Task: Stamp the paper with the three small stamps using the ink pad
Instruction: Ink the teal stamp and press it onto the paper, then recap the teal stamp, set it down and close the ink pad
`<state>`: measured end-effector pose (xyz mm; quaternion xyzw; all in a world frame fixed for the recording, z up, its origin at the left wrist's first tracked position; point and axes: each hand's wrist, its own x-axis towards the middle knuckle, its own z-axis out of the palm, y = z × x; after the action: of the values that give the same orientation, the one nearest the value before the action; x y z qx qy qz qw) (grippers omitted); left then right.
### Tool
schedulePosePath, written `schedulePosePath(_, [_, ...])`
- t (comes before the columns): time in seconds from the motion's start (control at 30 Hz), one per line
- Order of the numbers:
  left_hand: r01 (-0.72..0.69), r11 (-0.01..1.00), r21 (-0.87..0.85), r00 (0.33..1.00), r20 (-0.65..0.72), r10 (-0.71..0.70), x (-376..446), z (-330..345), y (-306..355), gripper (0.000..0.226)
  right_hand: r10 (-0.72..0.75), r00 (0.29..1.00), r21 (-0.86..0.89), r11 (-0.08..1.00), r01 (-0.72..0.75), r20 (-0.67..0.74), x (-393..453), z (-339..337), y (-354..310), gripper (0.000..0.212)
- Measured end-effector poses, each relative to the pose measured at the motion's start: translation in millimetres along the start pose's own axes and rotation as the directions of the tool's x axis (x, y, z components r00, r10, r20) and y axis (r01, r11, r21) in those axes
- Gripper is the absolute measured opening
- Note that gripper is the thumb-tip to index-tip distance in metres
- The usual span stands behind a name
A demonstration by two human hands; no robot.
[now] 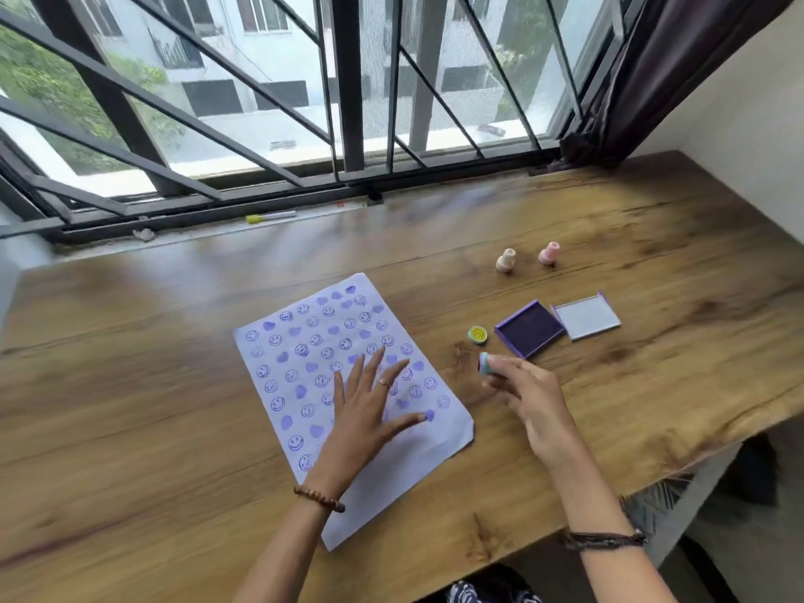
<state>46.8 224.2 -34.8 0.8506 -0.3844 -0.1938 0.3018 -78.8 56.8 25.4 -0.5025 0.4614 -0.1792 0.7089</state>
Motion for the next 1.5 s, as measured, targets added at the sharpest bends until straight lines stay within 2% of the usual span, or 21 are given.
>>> schedulePosePath(0.1, [-0.050, 0.999, -0.002, 0.998, -0.038, 0.050, 22.5, 0.8, 25.6, 0.057, 0.082, 0.996, 0.211, 0.973, -0.090, 0.047, 7.6, -18.9, -14.5, 0.010])
schedulePosePath(0.17, [-0.098, 0.994, -0.056, 0.995, -0.014, 0.098, 40.4, 2.9, 46.7, 0.048, 0.119, 0.991, 0.267, 0.955, -0.133, 0.067, 15.6, -28.5, -22.0, 0.011])
schedulePosePath(0.27, [-0.172, 0.984, -0.050, 0.984, 0.026, 0.174, 68.6, 10.4, 75.7, 0.038, 0.132, 0.987, 0.318, 0.935, -0.156, 0.095, 29.6, -40.7, -29.9, 0.012])
schedulePosePath(0.4, [-0.162, 0.978, 0.131, 0.987, 0.041, 0.158, 99.8, 30.5, 95.0, 0.039, 0.134, 0.981, 0.332, 0.927, -0.174, 0.141, 45.9, -54.6, -33.8, 0.008])
schedulePosePath(0.47, [-0.139, 0.970, 0.201, 0.990, 0.002, 0.142, 107.3, 38.5, 99.0, 0.028, 0.131, 0.978, 0.327, 0.928, -0.180, 0.165, 52.1, -61.3, -32.7, 0.007])
schedulePosePath(0.53, [-0.086, 0.992, 0.091, 0.994, -0.066, 0.092, 109.8, 42.3, 100.5, 0.019, 0.107, 0.977, 0.290, 0.944, -0.158, 0.183, 56.2, -65.5, -32.0, 0.005])
schedulePosePath(0.6, [0.025, 0.982, -0.188, 0.990, -0.132, -0.051, 107.8, 42.9, 105.0, 0.012, 0.062, 0.977, 0.228, 0.968, -0.108, 0.203, 59.9, -69.3, -33.9, 0.005])
schedulePosePath(0.63, [0.077, 0.930, -0.360, 0.985, -0.119, -0.128, 105.3, 42.1, 107.4, 0.006, 0.035, 0.976, 0.179, 0.981, -0.075, 0.216, 61.6, -69.8, -36.1, 0.006])
schedulePosePath(0.67, [0.118, 0.833, -0.541, 0.981, -0.067, -0.182, 102.2, 41.2, 110.1, 0.005, 0.004, 0.973, 0.113, 0.993, -0.031, 0.229, 62.9, -69.0, -39.0, 0.008])
schedulePosePath(0.73, [0.212, 0.545, -0.811, 0.963, 0.079, -0.257, 95.8, 42.0, 115.1, 0.015, -0.074, 0.966, -0.053, 0.995, 0.090, 0.249, 64.9, -64.5, -45.8, 0.015])
schedulePosePath(0.77, [0.238, 0.427, -0.872, 0.951, 0.119, -0.287, 93.8, 42.4, 117.4, 0.018, -0.119, 0.957, -0.130, 0.979, 0.157, 0.264, 65.7, -62.2, -49.5, 0.019])
schedulePosePath(0.83, [0.246, 0.325, -0.913, 0.939, 0.141, -0.315, 93.0, 42.3, 119.9, 0.026, -0.199, 0.926, -0.225, 0.934, 0.279, 0.320, 66.9, -57.9, -56.3, 0.025])
schedulePosePath(0.93, [0.230, 0.263, -0.937, 0.932, 0.135, -0.335, 94.3, 38.5, 124.7, 0.029, -0.281, 0.874, -0.286, 0.867, 0.409, 0.396, 67.0, -52.0, -61.5, 0.027])
schedulePosePath(1.0, [0.225, 0.257, -0.940, 0.927, 0.125, -0.355, 95.5, 36.1, 125.3, 0.024, -0.343, 0.844, -0.343, 0.799, 0.493, 0.412, 65.9, -48.3, -62.4, 0.027])
schedulePosePath(1.13, [0.209, 0.248, -0.946, 0.923, 0.107, -0.371, 97.7, 37.9, 125.9, 0.029, -0.465, 0.784, -0.394, 0.685, 0.613, 0.412, 64.9, -44.7, -62.3, 0.028])
schedulePosePath(1.3, [0.190, 0.207, -0.960, 0.935, 0.113, -0.337, 97.3, 37.7, 129.8, 0.019, -0.560, 0.728, -0.430, 0.587, 0.686, 0.396, 66.7, -46.6, -56.8, 0.024])
schedulePosePath(1.4, [0.190, 0.212, -0.959, 0.953, 0.128, -0.273, 97.4, 38.3, 128.8, 0.013, -0.579, 0.723, -0.477, 0.548, 0.687, 0.376, 69.7, -49.4, -55.3, 0.017])
schedulePosePath(1.5, [0.210, 0.216, -0.953, 0.952, 0.149, -0.269, 102.3, 36.6, 126.4, 0.011, -0.559, 0.731, -0.494, 0.542, 0.680, 0.392, 77.1, -49.0, -57.3, 0.017])
